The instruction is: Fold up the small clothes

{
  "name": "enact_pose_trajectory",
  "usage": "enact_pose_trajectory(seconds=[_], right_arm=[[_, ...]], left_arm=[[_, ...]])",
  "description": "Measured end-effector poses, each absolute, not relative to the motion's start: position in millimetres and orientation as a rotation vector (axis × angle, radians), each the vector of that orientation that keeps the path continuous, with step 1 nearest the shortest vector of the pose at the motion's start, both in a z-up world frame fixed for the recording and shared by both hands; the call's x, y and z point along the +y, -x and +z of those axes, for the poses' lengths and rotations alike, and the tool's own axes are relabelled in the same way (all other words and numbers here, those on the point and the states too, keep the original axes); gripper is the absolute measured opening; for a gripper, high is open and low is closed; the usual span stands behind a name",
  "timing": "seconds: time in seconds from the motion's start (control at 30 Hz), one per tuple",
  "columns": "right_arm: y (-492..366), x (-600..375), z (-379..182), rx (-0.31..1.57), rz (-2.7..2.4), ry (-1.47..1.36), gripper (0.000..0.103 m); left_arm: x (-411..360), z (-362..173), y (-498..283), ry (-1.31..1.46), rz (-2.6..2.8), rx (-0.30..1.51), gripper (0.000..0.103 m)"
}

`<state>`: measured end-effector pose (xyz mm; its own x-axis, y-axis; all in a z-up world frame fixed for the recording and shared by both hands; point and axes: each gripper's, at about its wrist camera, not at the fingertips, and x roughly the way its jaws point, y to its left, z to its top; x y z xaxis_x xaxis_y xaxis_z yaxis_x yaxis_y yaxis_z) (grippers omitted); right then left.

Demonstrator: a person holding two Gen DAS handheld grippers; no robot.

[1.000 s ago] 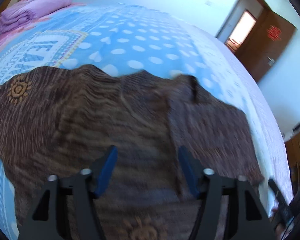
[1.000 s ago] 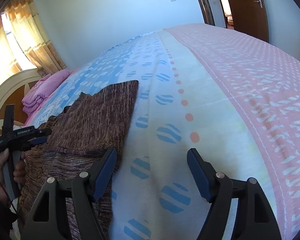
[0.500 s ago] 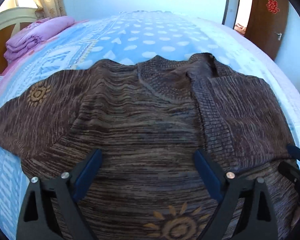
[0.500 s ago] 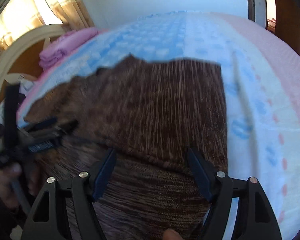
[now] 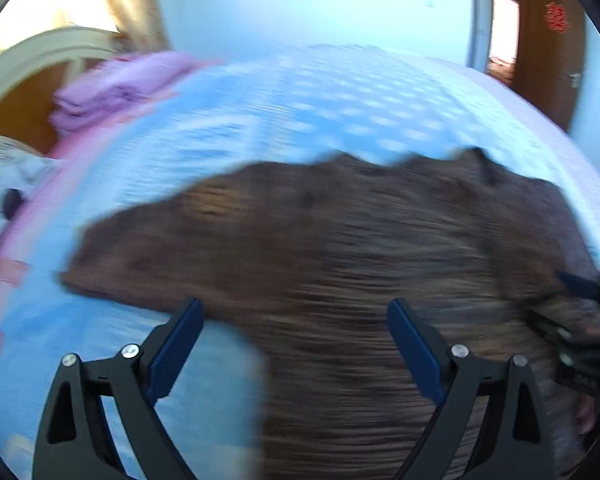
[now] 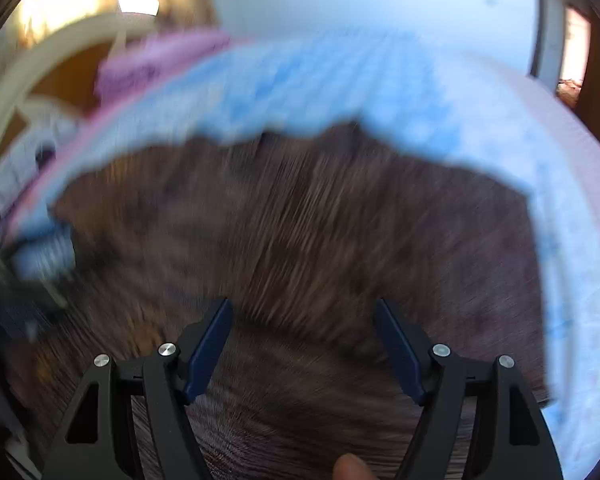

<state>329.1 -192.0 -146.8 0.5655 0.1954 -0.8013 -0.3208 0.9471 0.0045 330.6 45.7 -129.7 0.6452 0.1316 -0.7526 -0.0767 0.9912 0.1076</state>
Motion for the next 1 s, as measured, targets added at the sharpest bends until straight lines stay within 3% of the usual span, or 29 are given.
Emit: enact_pose_trajectory(seconds=[0.17,0.33,0.5,0.7,0.93,1.0], right_arm=[[-315.8,-188.1,-146.2,0.897,0.307,0.179,0.078],[-315.3,-190.7,-146.5,0.886,0.307,0.177,0.080],[-312.6,-187.1,-148.0,0.881,0.306,0.183,0.081],[-313.4,-182.4,-148.6,0.878,0.297,0.201,0.082],[-312.3,-182.3,-148.7,0.874,0.291,0.205,0.082],[-312.1,-182.2,-148.6,0.873,0.290,0.206,0.082]], left_arm=[[147.3,-137.8,-337.6,-0.045,0.336,0.871,0.098],[245.0,-151.7,-331.9,0.164,0.485,0.902,0.098],[284.1,-159.9,-322.8,0.329,0.488,0.887,0.095],[287.1,-163.2,-327.5,0.515,0.374,0.847,0.070],[284.5,-169.7,-341.7,0.598,0.362,0.822,0.056],[286.6,-172.4,-346.4,0.614,0.360,0.814,0.037]])
